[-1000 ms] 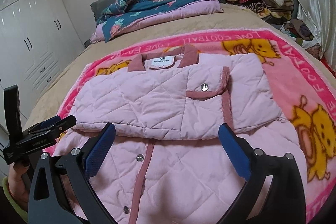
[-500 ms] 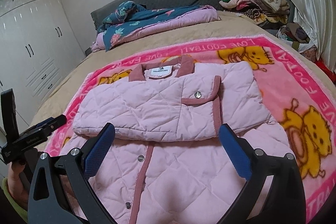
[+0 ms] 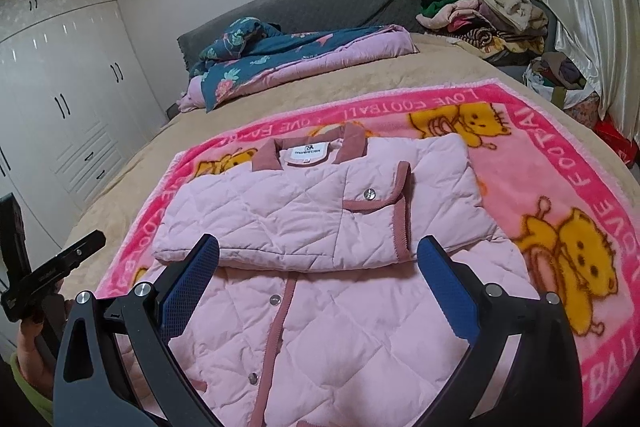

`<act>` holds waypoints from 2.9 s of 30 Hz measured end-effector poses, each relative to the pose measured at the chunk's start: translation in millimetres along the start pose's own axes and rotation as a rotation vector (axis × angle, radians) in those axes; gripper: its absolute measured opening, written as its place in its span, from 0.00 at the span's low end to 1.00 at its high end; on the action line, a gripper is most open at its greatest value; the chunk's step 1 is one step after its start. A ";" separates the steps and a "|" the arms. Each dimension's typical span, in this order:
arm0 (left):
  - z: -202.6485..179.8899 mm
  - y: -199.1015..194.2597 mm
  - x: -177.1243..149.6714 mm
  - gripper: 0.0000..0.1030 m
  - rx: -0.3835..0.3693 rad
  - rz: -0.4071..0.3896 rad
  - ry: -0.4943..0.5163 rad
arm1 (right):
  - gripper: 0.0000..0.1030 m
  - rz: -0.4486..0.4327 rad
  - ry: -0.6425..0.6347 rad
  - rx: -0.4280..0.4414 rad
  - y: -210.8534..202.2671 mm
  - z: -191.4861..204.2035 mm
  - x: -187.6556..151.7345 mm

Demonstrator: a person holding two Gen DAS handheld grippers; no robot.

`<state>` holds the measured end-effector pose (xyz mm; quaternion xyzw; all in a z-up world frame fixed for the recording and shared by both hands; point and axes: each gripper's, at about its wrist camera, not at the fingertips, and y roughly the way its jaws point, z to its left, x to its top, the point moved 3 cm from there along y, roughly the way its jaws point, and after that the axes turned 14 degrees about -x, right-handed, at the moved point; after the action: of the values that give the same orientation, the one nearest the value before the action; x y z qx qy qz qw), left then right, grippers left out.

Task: Fold large clothes
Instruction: 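Move both tools back along the coat toward its corduroy-trimmed hem, then lower both tools onto the corduroy hem and close on it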

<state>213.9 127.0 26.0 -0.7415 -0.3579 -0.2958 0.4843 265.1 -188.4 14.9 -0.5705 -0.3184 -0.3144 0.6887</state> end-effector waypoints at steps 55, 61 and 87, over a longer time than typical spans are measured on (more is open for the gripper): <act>-5.4 -76.4 -67.0 0.92 0.096 0.058 -0.004 | 0.96 0.003 -0.099 -0.081 -88.1 -68.1 -72.3; 2.1 -77.7 -79.5 0.92 0.122 0.086 -0.007 | 0.96 0.030 -0.113 -0.094 -86.5 -78.5 -83.8; 31.9 -76.6 -137.1 0.92 0.192 0.223 -0.037 | 0.96 0.141 -0.119 -0.162 -79.4 -122.3 -136.9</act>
<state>76.2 144.3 -54.2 -0.7321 -0.3090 -0.1910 0.5762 129.5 -311.4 -65.5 -0.6628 -0.2916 -0.2555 0.6406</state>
